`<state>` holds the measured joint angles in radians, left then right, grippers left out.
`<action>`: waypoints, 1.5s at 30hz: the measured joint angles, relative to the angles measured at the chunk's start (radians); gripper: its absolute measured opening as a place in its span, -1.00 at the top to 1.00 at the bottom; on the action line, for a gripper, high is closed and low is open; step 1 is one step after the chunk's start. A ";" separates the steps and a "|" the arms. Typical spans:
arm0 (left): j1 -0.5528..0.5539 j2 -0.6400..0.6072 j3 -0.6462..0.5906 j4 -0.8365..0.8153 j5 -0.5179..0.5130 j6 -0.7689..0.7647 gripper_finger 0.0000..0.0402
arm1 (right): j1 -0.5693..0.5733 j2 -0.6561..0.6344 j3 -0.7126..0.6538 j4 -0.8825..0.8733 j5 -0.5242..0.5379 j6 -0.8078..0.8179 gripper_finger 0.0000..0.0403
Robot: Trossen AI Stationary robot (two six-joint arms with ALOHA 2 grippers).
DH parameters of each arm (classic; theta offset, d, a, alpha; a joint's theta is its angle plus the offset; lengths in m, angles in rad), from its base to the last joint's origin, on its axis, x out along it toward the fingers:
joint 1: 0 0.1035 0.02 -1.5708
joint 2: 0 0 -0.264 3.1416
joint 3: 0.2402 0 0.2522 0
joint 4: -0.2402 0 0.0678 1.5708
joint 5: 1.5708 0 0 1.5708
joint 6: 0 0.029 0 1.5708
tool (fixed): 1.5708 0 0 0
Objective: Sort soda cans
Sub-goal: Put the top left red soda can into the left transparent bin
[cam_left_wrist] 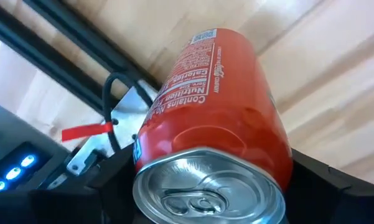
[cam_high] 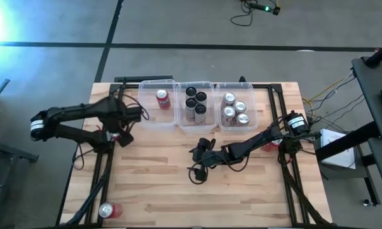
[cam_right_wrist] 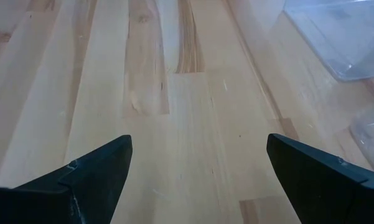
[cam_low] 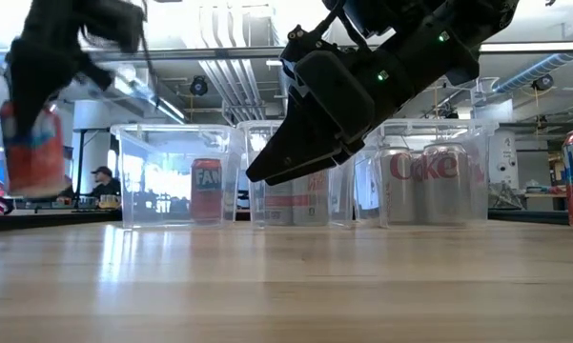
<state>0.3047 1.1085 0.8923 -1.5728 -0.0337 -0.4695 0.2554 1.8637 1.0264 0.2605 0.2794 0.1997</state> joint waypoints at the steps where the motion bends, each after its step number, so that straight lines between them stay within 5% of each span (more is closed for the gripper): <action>1: -0.001 -0.020 0.025 -0.005 0.005 -0.007 -0.42 | 0.000 0.000 0.000 0.000 0.000 0.000 -0.83; 12: -0.002 -0.137 0.480 0.006 0.148 0.029 -0.42 | 0.000 0.000 0.000 -0.002 0.000 0.000 -0.83; 18: -0.002 -0.142 0.660 0.002 0.144 0.110 -0.42 | 0.000 0.000 0.000 -0.002 0.000 0.000 -0.83; 28: -0.002 -0.065 0.641 0.113 -0.166 0.194 -0.42 | 0.000 0.000 0.000 -0.002 0.000 0.000 -0.83; 45: 0.138 0.374 0.639 0.116 -0.248 0.553 -0.42 | 0.000 0.000 0.000 -0.013 0.000 0.002 -0.83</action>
<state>0.4424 1.4827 1.5311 -1.4567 -0.2817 0.0839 0.2550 1.8637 1.0264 0.2477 0.2794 0.2012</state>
